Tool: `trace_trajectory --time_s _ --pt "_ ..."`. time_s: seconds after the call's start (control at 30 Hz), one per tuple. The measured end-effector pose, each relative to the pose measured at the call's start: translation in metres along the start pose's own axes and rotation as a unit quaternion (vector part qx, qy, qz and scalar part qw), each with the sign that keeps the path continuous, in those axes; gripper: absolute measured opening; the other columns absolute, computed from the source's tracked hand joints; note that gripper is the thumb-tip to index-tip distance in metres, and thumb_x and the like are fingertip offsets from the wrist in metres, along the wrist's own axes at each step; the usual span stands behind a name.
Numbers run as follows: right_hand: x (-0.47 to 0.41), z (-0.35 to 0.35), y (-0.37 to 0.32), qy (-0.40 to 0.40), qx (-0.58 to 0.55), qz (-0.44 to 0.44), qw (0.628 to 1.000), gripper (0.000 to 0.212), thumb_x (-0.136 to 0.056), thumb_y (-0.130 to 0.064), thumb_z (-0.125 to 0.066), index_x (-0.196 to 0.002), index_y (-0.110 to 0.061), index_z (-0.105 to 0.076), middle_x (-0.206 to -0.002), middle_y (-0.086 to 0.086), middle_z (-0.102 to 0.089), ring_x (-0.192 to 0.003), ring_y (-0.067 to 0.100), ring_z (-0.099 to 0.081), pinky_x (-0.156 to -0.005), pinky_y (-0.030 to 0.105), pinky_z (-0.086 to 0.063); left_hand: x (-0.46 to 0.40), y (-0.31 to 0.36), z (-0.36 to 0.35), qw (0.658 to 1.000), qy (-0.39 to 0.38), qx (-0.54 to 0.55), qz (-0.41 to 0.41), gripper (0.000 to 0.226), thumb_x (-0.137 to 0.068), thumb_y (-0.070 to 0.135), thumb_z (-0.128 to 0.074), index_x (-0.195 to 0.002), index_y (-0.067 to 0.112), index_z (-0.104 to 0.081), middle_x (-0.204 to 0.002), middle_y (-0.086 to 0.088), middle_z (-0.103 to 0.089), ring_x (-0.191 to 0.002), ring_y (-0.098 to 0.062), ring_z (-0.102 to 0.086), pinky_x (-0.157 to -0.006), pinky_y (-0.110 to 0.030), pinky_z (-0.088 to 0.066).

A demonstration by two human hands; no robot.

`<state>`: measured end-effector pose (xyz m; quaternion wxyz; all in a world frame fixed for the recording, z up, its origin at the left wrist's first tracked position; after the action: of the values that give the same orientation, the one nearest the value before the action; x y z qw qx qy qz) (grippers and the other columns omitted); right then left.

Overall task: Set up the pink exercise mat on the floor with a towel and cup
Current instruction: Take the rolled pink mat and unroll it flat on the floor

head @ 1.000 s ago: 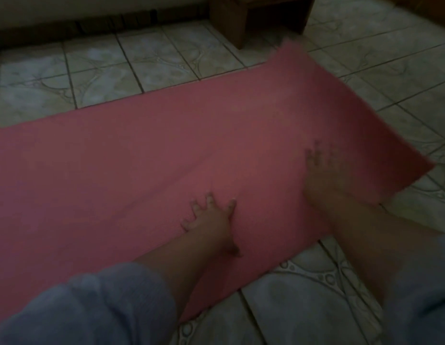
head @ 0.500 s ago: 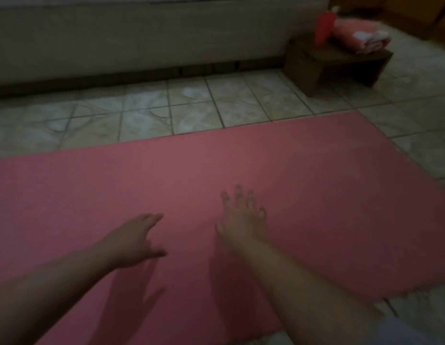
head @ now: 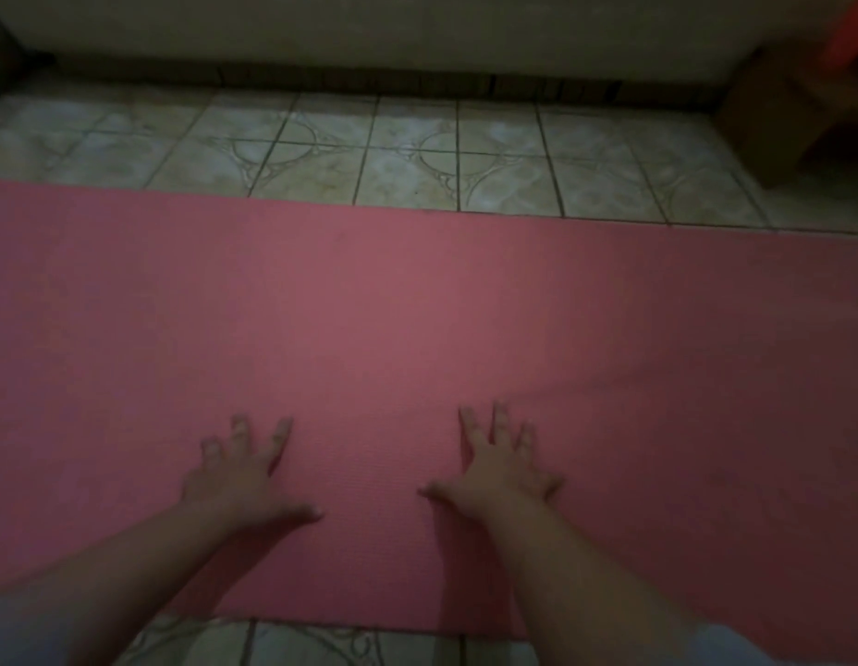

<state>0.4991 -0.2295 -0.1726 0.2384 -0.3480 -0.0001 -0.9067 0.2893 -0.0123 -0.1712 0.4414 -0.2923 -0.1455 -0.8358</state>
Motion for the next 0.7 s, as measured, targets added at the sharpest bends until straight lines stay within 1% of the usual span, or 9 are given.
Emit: trace_trajectory --time_s 0.1,0.27,0.43,0.6,0.7 --pt "-0.002 0.004 0.008 0.004 -0.016 0.003 1.000 0.118 -0.053 -0.082 -0.062 -0.140 -0.057 0.013 -0.152 -0.020 0.032 -0.145 0.023 0.021 -0.101 0.077 -0.006 -0.003 0.001 0.000 1.000 -0.001 0.002 -0.004 0.136 -0.032 0.096 -0.049 -0.138 0.049 0.022 -0.155 -0.011 0.026 -0.141 -0.050 0.007 -0.113 -0.059 -0.019" --pt "-0.005 0.008 0.027 0.021 -0.002 0.009 1.000 0.116 -0.051 -0.086 -0.058 -0.138 -0.059 0.014 -0.152 -0.026 0.028 -0.145 0.016 0.019 -0.101 0.076 -0.008 -0.004 0.003 -0.002 1.000 -0.017 -0.011 -0.007 0.134 -0.040 0.093 -0.052 -0.140 0.045 0.022 -0.155 -0.014 0.025 -0.139 -0.052 0.008 -0.114 -0.058 -0.017" --pt "-0.006 0.007 0.034 0.024 -0.001 0.019 1.000 0.115 -0.051 -0.088 -0.055 -0.138 -0.059 0.014 -0.151 -0.027 0.028 -0.146 0.016 0.018 -0.101 0.076 -0.008 -0.004 0.009 -0.002 1.000 -0.022 -0.017 -0.003 0.133 -0.042 0.092 -0.053 -0.141 0.042 0.022 -0.155 -0.015 0.025 -0.139 -0.053 0.007 -0.114 -0.058 -0.015" --pt "-0.009 0.018 0.055 0.030 0.008 0.017 0.999 0.114 -0.052 -0.088 -0.055 -0.139 -0.059 0.013 -0.153 -0.027 0.025 -0.146 0.015 0.016 -0.103 0.075 -0.011 0.001 0.035 -0.008 0.999 -0.022 -0.022 -0.011 0.132 -0.044 0.092 -0.051 -0.143 0.041 0.020 -0.155 -0.015 0.024 -0.139 -0.054 0.004 -0.114 -0.059 -0.016" --pt "-0.012 0.025 0.075 0.033 0.015 0.010 0.999 0.115 -0.049 -0.090 -0.053 -0.138 -0.061 0.013 -0.153 -0.028 0.024 -0.147 0.015 0.014 -0.104 0.073 -0.015 0.005 0.055 -0.012 0.999 -0.029 -0.015 -0.024 0.131 -0.042 0.091 -0.053 -0.142 0.046 0.018 -0.155 -0.012 0.025 -0.138 -0.055 0.006 -0.113 -0.061 -0.015"
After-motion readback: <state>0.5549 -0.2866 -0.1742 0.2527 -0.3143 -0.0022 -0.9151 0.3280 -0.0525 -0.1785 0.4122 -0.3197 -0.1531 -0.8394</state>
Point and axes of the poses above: each hand's wrist, its own x-axis away from the middle knuckle, its own z-axis out of the back of the hand, y = z × x, the point moved 7 cm from there along -x, towards the middle knuckle
